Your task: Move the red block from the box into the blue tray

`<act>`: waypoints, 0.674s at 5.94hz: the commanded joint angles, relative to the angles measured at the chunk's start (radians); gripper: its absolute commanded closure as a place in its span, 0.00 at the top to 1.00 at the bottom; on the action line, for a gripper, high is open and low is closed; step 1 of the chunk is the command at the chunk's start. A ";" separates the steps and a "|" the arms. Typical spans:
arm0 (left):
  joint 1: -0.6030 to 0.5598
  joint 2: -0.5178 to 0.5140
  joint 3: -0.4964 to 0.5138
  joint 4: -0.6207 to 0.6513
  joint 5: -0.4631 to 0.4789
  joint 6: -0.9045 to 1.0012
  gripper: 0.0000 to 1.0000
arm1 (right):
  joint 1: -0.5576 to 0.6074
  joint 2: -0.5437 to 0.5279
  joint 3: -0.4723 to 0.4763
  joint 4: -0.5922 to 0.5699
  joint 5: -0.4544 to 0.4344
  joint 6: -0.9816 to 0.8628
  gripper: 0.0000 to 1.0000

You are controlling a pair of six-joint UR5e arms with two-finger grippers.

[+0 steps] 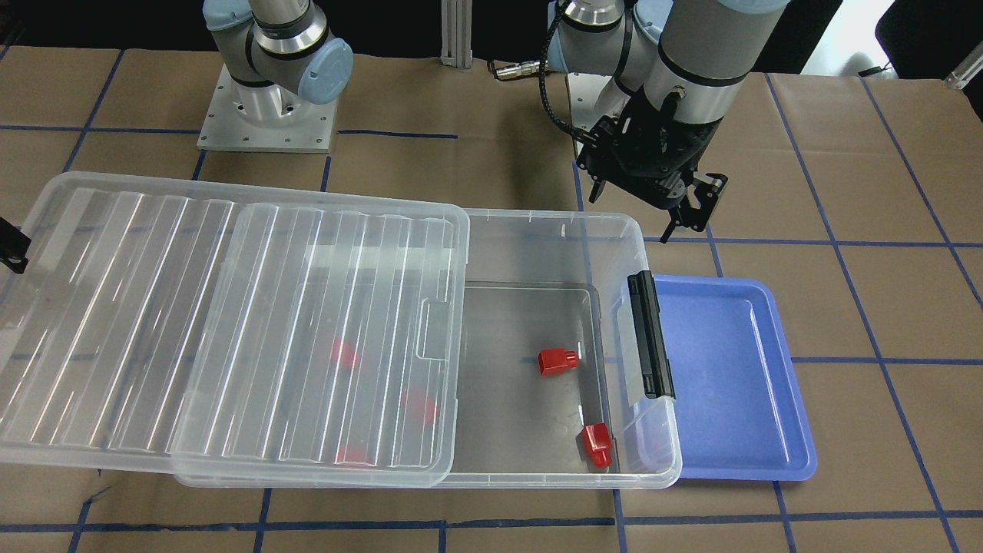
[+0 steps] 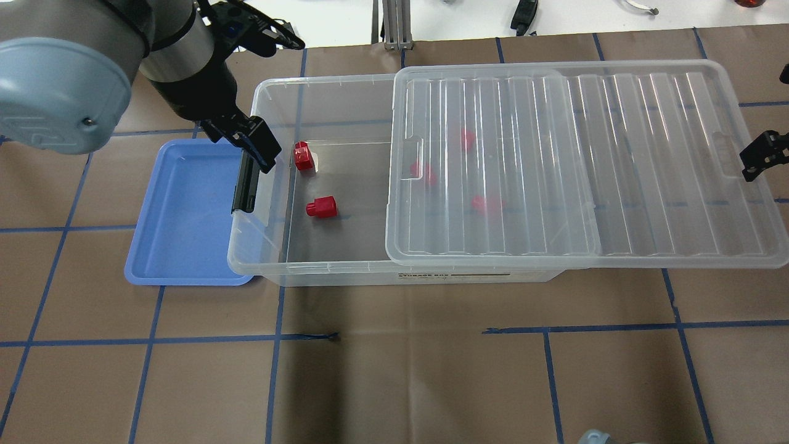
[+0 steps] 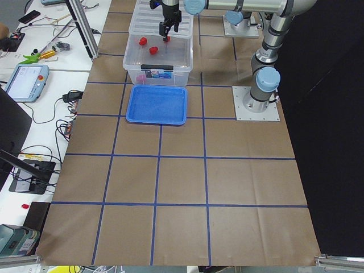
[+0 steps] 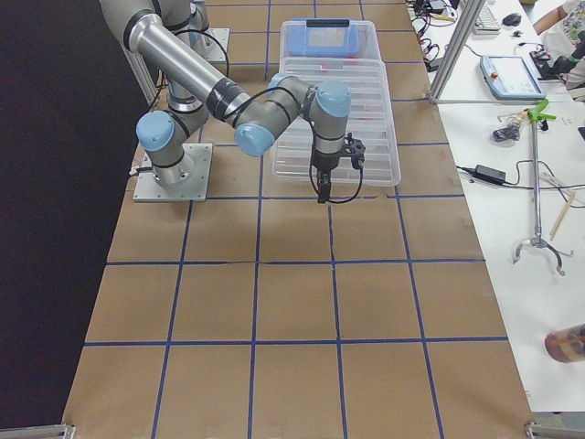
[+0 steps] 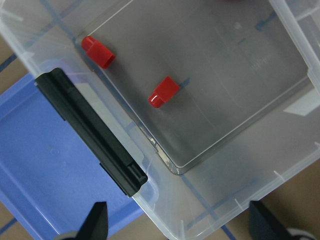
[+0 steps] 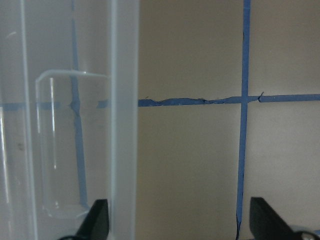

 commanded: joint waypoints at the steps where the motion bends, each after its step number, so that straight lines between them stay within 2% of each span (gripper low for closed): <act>1: -0.015 0.007 -0.021 0.004 -0.002 0.358 0.98 | 0.036 -0.041 -0.061 0.090 0.006 0.093 1.00; 3: -0.013 -0.042 -0.027 0.010 -0.002 0.671 0.98 | 0.145 -0.076 -0.194 0.322 0.007 0.270 1.00; 4: -0.013 -0.090 -0.030 0.062 -0.002 0.796 0.98 | 0.238 -0.087 -0.268 0.428 0.027 0.387 1.00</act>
